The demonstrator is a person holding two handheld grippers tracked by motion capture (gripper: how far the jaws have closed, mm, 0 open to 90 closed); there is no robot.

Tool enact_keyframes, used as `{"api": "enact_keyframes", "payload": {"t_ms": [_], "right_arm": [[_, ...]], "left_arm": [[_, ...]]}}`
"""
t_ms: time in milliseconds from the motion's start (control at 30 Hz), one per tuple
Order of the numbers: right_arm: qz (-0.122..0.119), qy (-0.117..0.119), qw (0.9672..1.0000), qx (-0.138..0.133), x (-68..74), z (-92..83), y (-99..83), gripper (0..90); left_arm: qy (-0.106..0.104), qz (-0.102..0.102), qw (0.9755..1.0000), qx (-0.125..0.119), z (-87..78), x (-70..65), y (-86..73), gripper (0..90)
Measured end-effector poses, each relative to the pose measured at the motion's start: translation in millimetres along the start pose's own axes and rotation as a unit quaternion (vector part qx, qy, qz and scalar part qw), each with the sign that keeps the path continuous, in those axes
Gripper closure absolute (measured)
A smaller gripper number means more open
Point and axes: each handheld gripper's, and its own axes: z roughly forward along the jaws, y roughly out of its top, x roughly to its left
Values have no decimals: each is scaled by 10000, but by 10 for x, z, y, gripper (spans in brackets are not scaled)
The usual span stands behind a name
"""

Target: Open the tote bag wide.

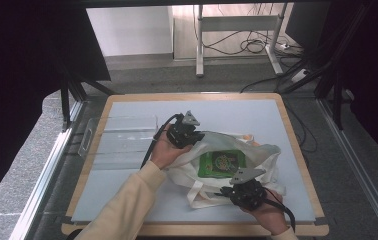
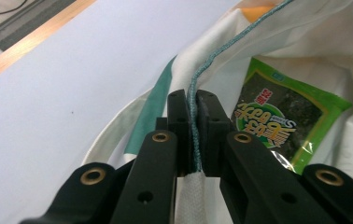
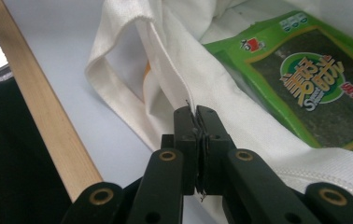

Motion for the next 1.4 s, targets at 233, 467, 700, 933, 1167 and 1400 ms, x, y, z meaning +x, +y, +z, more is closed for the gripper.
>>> {"api": "enact_keyframes", "payload": {"t_ms": [233,467,700,933,1167,1400], "right_arm": [[-45,52,10000,70,38,17,-44,868],[-23,98,9999,134,76,36,-95,867],[-75,128,9997,189,100,40,-124,867],[-227,121,9990,372,150,89,-162,867],[-260,125,9986,446,164,109,-176,866],[-297,127,9987,394,144,111,-176,862]], "left_arm": [[40,-68,9999,79,29,91,36,856],[42,-161,9998,142,64,179,61,856],[140,-148,9996,189,76,246,131,856],[137,-331,9991,218,126,365,100,856],[87,-475,9984,276,211,438,53,855],[-99,-433,9988,218,154,374,30,847]]}}
